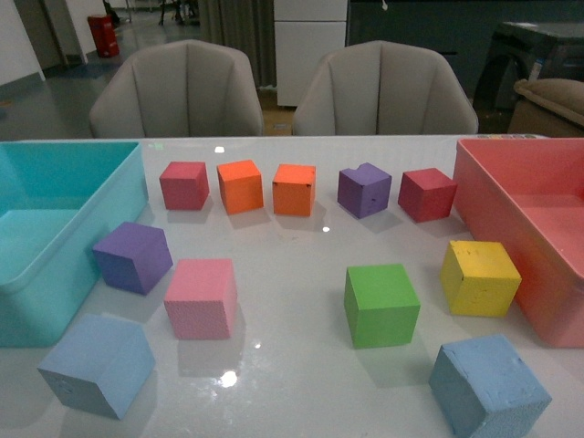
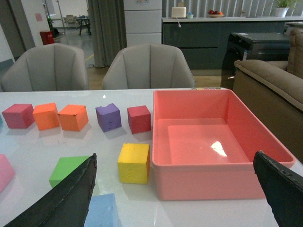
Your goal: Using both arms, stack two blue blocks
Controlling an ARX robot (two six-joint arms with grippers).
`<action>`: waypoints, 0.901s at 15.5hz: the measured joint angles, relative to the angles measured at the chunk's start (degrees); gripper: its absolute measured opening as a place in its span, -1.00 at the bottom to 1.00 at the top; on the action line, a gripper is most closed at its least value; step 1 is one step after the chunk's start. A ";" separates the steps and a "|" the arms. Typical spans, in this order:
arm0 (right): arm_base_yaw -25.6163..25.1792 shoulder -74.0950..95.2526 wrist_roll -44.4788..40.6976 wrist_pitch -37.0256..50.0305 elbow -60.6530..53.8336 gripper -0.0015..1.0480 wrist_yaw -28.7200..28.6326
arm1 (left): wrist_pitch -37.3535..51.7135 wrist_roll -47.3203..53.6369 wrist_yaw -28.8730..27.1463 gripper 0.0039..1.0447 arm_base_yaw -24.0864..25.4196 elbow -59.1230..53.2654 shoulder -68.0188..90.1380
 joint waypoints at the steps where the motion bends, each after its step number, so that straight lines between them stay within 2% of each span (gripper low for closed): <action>1: 0.00 0.00 0.00 0.00 0.00 0.87 0.00 | 0.00 0.00 0.00 0.88 0.00 0.00 -0.02; 14: 0.00 0.00 0.00 0.00 0.00 0.87 0.00 | 0.00 0.00 0.00 0.88 0.02 0.00 -0.02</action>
